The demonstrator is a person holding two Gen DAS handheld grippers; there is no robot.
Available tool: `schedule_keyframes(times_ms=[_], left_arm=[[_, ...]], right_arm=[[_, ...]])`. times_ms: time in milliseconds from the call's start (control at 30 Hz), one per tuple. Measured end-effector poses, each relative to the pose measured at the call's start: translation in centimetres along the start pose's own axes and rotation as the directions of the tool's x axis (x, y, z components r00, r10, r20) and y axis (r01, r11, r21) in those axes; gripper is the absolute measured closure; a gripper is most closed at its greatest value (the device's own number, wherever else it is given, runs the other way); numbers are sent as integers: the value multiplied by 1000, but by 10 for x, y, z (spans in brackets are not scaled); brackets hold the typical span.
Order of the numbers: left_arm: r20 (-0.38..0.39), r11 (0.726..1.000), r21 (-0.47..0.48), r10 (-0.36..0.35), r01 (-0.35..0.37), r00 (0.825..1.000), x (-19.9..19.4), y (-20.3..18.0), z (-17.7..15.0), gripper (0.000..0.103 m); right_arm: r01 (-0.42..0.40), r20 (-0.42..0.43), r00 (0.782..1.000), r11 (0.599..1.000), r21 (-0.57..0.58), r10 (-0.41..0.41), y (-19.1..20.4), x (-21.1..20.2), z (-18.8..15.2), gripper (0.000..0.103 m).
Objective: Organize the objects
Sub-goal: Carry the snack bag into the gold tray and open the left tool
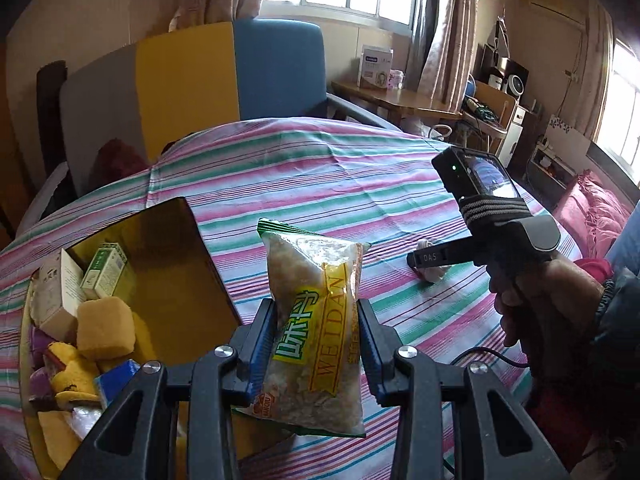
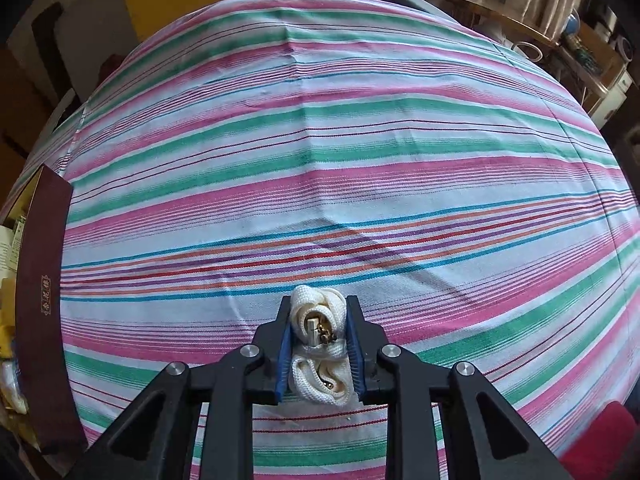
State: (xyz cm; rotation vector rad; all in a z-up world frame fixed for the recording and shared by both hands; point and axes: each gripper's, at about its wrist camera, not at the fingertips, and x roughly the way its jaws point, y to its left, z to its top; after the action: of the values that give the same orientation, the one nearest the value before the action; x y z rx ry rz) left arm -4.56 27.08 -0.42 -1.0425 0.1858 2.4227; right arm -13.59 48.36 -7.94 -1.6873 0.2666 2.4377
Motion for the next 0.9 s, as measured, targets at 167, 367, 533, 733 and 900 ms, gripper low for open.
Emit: schedule_keyframes(times_ms=[167,367,533,733,900], left_arm=[[11,998,-46,31,-31,999,-12,20,-6,64],[7,994,-98,56,-55,998,-19,43,-16,64],[2,987,-142,77,-76,997,-25,64,-25,64],[-13,969,-233,81,-81,997,-35,100,-41,64],[-25,919,-385,84,-87,996,-54,154,-66,64]], right_arm=[[43,11,999,997,-57,-43,-1,3,4,79],[62,20,998,995,-79,-61,11,-3,-14,79],[79,27,997,992,-96,-76,15,-2,-5,79],[101,36,995,988,-115,-97,19,-5,-9,79],[106,37,994,987,-122,-103,23,-4,-9,79]])
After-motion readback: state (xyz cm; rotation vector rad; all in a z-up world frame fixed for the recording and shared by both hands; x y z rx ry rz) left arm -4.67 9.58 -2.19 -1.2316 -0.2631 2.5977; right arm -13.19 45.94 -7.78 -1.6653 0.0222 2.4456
